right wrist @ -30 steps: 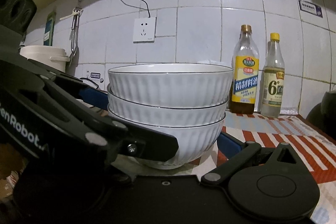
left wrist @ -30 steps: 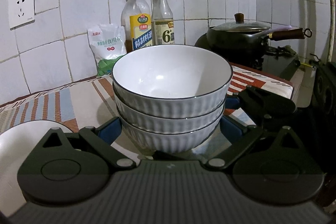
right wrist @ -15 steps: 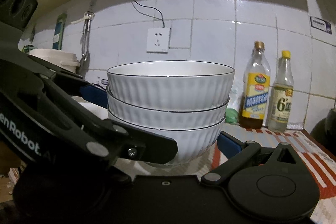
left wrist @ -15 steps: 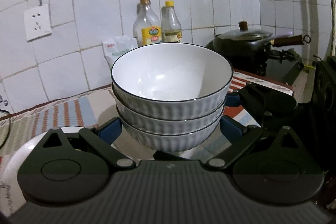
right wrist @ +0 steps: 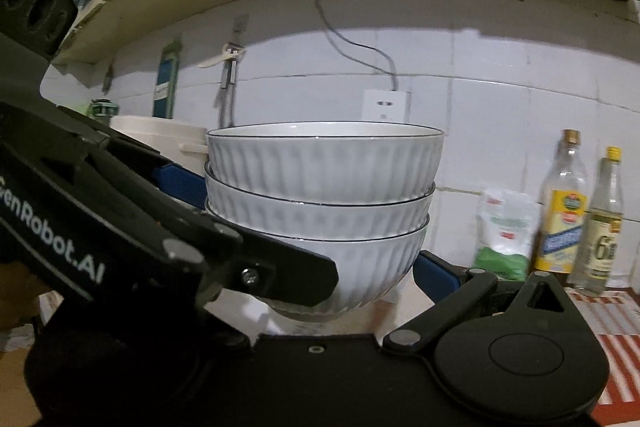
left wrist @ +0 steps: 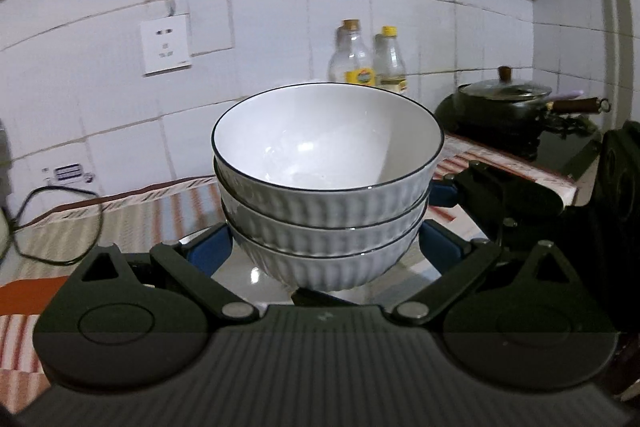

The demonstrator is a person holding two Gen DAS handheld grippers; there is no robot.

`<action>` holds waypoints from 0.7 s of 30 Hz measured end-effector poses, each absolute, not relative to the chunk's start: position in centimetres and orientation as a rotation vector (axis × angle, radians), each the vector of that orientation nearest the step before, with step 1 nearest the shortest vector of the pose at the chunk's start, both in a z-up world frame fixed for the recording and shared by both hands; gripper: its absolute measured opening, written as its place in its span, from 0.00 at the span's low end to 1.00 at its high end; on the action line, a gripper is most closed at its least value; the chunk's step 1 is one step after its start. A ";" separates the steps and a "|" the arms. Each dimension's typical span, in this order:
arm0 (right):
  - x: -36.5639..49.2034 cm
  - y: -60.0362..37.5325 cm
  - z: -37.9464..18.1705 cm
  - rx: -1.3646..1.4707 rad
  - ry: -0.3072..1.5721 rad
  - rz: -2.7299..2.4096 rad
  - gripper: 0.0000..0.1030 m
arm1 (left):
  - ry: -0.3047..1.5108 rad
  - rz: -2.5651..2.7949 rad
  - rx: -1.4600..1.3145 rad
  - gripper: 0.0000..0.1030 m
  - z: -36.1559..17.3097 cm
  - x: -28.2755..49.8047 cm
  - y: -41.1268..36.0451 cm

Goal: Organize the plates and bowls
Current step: 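Carry the bowl stack over the sun plate and lower it on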

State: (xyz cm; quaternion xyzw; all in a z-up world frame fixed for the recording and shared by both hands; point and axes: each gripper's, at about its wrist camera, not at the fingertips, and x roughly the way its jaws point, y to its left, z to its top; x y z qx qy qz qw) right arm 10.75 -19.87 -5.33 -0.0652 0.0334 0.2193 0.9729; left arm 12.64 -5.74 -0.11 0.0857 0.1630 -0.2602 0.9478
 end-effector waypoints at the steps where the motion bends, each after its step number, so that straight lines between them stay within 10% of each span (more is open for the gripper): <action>1: 10.9 -19.3 -5.5 -0.133 0.067 0.450 1.00 | 0.334 -0.518 0.180 0.97 -0.2 12.6 -5.3; 21: 14.5 -14.8 -8.0 -0.156 0.180 0.490 1.00 | 0.404 -0.498 0.105 0.97 -3.1 15.8 0.1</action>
